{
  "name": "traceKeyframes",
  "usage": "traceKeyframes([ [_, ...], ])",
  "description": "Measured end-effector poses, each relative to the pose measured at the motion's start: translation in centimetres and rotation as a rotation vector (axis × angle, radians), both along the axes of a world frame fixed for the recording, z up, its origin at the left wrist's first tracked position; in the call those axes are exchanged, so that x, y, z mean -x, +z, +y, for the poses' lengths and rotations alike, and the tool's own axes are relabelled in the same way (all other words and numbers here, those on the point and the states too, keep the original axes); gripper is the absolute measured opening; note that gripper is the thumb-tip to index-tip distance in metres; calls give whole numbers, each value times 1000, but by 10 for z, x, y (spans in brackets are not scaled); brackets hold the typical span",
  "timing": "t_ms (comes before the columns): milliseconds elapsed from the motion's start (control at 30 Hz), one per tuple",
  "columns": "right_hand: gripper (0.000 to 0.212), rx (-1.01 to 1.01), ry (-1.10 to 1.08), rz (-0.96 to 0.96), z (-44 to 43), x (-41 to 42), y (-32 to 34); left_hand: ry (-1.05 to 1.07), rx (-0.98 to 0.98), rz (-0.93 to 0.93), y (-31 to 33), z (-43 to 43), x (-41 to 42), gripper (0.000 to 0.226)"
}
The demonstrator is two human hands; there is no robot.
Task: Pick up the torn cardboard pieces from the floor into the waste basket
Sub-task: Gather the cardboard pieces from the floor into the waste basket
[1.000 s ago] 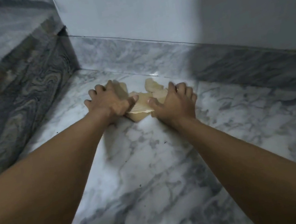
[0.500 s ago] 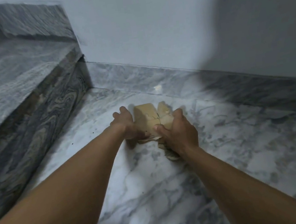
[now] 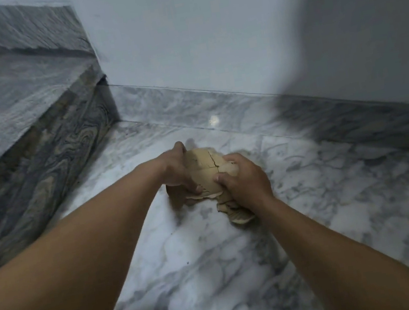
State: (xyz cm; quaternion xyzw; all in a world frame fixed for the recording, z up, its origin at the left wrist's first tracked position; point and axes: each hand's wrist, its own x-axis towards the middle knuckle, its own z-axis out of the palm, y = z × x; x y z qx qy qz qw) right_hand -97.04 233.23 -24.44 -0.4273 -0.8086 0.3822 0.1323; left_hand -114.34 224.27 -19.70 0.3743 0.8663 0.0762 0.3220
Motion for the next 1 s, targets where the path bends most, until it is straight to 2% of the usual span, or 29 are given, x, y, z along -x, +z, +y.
traceKeyframes([
  [200, 36, 140, -87, 199, -10, -20, -6, 87, -160, -206, -24, -23, -25, 97],
  [333, 31, 203, -129, 280, -13, -37, -6, 42, -229, -97, -24, -34, -52, 92],
  [533, 28, 291, -201, 381, -24, -69, -6, 155, -318, -422, -17, -40, -77, 82],
  [667, 27, 332, -203, 345, -38, -97, -3, 119, -310, -423, -20, -52, -101, 61],
  [767, 37, 300, -245, 290, -47, -117, 3, 106, -326, -427, -16, -55, -123, 52],
  [833, 28, 259, -270, 271, -51, -129, 13, 105, -320, -417, -9, -59, -138, 53],
  [900, 20, 198, -305, 208, -56, -144, 23, 75, -318, -359, -5, -64, -155, 54],
  [1000, 21, 128, -413, 83, -63, -168, 28, -12, -258, -218, -2, -72, -182, 44],
])
